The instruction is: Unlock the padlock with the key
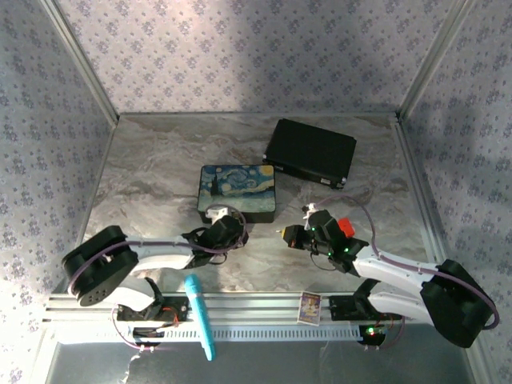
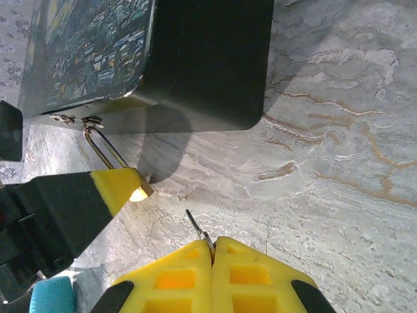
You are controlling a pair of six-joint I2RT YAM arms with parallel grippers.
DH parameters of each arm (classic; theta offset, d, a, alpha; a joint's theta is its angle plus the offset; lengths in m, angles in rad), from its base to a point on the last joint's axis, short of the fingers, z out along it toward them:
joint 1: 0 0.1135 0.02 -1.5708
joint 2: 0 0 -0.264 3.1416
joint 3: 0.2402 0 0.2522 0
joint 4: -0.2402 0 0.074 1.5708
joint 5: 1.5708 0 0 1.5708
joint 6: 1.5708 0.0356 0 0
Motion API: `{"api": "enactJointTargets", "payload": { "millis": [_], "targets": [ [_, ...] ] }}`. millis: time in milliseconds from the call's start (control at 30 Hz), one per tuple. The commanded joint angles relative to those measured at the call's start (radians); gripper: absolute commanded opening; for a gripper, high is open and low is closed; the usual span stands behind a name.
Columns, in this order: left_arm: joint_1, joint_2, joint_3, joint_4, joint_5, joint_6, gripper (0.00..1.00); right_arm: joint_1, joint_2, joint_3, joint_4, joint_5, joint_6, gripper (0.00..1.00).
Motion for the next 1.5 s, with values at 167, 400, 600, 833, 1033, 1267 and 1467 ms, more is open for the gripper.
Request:
{"api": "enactJointTargets", "payload": {
  "millis": [167,400,600,833,1033,1267,1467],
  "targets": [
    [0.005,-0.015,-0.024,0.058,0.011,-0.018,0.27,0.019,0.063,0.036,0.039,0.011,0.011,0.0],
    [0.004,-0.011,-0.024,0.071,0.022,-0.033,0.18,0.042,0.098,0.044,0.062,0.016,0.018,0.0],
    [0.005,0.02,-0.034,0.098,0.0,-0.039,0.29,0.045,0.135,0.052,0.09,0.008,0.023,0.0],
    [-0.011,0.077,-0.023,0.189,0.006,-0.017,0.33,0.05,0.154,0.062,0.085,0.003,0.023,0.0],
    [-0.013,0.11,-0.016,0.212,-0.016,-0.029,0.31,0.051,0.161,0.064,0.083,0.004,0.023,0.0],
    [-0.013,0.127,-0.005,0.238,-0.022,-0.026,0.23,0.051,0.198,0.063,0.122,-0.002,0.036,0.0],
    [-0.009,0.089,0.002,0.212,0.041,-0.058,0.04,0.028,0.29,0.025,0.325,-0.104,0.143,0.0]
  ]
}}
